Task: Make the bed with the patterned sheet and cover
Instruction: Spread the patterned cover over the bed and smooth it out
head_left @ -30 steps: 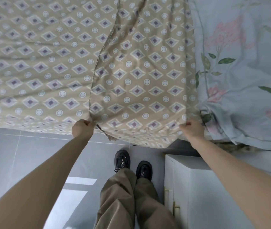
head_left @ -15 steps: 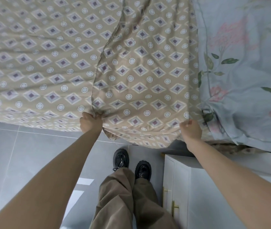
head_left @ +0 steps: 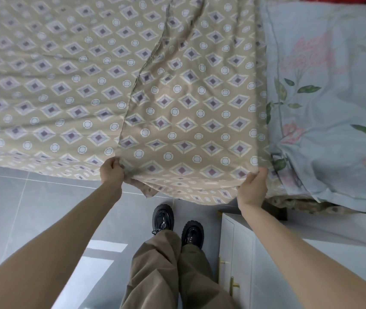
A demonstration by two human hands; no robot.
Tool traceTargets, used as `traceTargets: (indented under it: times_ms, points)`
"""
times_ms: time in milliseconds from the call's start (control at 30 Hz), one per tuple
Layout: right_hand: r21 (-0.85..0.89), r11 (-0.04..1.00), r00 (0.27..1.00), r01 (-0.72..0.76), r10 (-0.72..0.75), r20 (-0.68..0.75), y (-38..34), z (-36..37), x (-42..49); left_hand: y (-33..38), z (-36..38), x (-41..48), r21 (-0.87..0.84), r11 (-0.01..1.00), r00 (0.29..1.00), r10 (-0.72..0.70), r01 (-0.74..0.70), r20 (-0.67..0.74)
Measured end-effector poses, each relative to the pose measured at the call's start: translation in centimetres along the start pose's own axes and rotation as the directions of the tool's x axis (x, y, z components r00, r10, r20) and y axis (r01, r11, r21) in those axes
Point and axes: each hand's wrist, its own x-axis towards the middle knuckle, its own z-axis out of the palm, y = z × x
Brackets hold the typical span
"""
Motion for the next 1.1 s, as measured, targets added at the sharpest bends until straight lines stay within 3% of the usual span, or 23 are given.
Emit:
traceTargets:
  times_ms: [133, 300, 367, 533, 667, 900, 1100]
  points:
    - [0.033, 0.999, 0.999, -0.01, 0.012, -0.047, 1.0, 0.9, -0.1, -1.2, -0.7, 0.8, 0.183, 0.973, 0.99, 0.132, -0.139, 0.054]
    - [-0.08, 0.944, 0.945, -0.32, 0.324, 0.036, 2.5, 0.8, 2.2, -2.2, -0.1, 1.7, 0.421, 0.904, 0.997, 0.042, -0.066, 0.066]
    - [-0.141, 0.925, 0.93, -0.353, 0.364, 0.054, 2.2, 0.4, 2.9, -1.2, 0.4, 1.9, 0.426, 0.905, 0.998, -0.017, -0.007, 0.053]
    - [-0.061, 0.897, 0.893, -0.438, 0.442, 0.089, 0.3, -0.4, 2.1, 2.4, 0.9, 0.6, 0.332, 0.938, 0.995, -0.103, 0.095, 0.005]
    - [-0.075, 0.934, 0.918, -0.349, 0.357, 0.175, -3.0, -1.9, 1.4, 6.6, 0.8, -0.2, 0.253, 0.966, 0.993, -0.08, 0.055, 0.088]
    - [-0.209, 0.977, 0.937, -0.051, 0.119, 0.327, -10.8, -2.4, 5.7, 16.5, 1.1, 2.2, 0.165, 0.986, 0.984, -0.012, -0.018, 0.175]
    - [-0.258, 0.966, 0.941, 0.01, 0.078, 0.329, -18.3, -0.6, 11.3, 24.3, 2.6, 7.3, 0.154, 0.981, 0.955, 0.068, -0.116, 0.289]
